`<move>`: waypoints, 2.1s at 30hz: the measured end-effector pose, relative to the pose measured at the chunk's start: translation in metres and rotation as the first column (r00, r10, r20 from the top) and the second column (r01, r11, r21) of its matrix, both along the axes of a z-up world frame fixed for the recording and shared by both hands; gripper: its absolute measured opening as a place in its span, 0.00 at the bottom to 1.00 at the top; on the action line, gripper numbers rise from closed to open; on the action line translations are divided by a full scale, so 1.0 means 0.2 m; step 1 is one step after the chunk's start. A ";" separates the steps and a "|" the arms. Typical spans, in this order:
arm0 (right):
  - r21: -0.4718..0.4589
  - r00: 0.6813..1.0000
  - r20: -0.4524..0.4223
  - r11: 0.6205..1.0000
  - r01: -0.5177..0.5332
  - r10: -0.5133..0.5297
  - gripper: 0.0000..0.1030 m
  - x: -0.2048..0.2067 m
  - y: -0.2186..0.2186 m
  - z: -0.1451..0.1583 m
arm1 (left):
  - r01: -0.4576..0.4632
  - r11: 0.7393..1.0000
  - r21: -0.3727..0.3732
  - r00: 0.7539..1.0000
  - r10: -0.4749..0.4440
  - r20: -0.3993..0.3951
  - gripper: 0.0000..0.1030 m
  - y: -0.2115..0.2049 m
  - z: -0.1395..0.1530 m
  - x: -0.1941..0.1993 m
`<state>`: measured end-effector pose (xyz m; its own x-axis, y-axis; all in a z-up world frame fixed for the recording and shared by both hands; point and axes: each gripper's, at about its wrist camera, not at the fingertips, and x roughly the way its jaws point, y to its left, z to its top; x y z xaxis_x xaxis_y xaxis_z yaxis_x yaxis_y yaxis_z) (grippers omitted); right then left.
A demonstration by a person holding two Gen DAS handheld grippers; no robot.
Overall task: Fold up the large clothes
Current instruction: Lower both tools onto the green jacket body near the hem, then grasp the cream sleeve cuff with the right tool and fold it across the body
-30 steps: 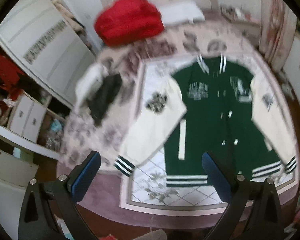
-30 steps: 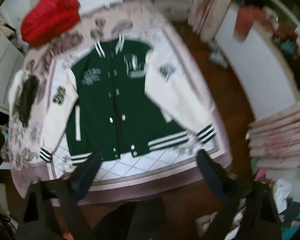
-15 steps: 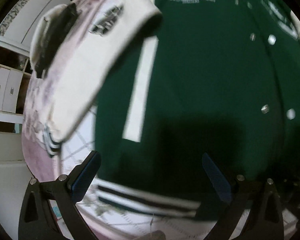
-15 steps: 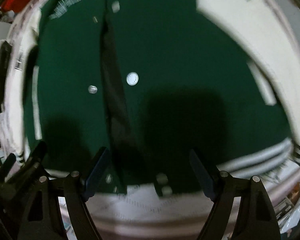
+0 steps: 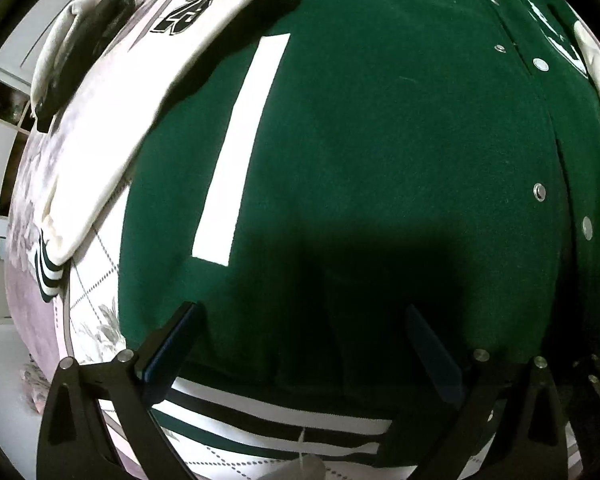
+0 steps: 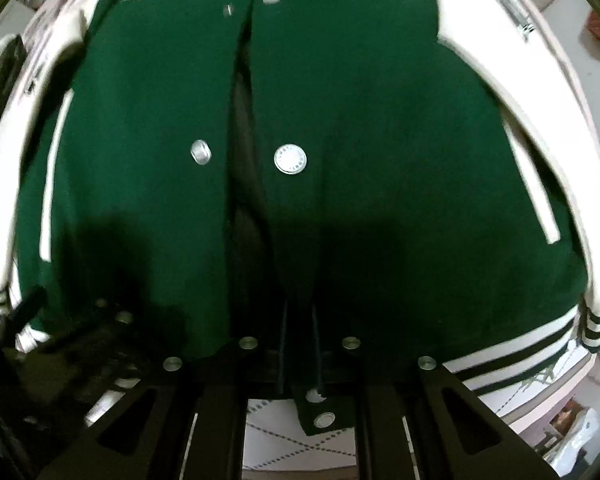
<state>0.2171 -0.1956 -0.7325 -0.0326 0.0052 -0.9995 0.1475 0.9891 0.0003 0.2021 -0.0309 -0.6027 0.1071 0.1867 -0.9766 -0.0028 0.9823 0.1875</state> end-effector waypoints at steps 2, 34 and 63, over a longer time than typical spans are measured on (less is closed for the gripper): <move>-0.002 1.000 -0.006 1.000 -0.020 0.020 0.09 -0.04 0.02 -0.04 | 0.014 1.000 0.008 1.000 -0.014 -0.004 1.00 0.00 0.00 -0.05; 0.618 -0.097 0.017 -0.066 0.784 -0.995 0.26 -1.30 -1.61 -0.27 | 0.346 0.927 0.143 0.937 -0.351 0.004 1.00 -1.10 0.02 0.21; 0.314 0.669 0.578 0.884 0.348 -0.468 0.05 0.51 -0.73 1.08 | -0.098 0.995 -0.028 0.985 0.101 0.141 1.00 -0.17 0.38 0.82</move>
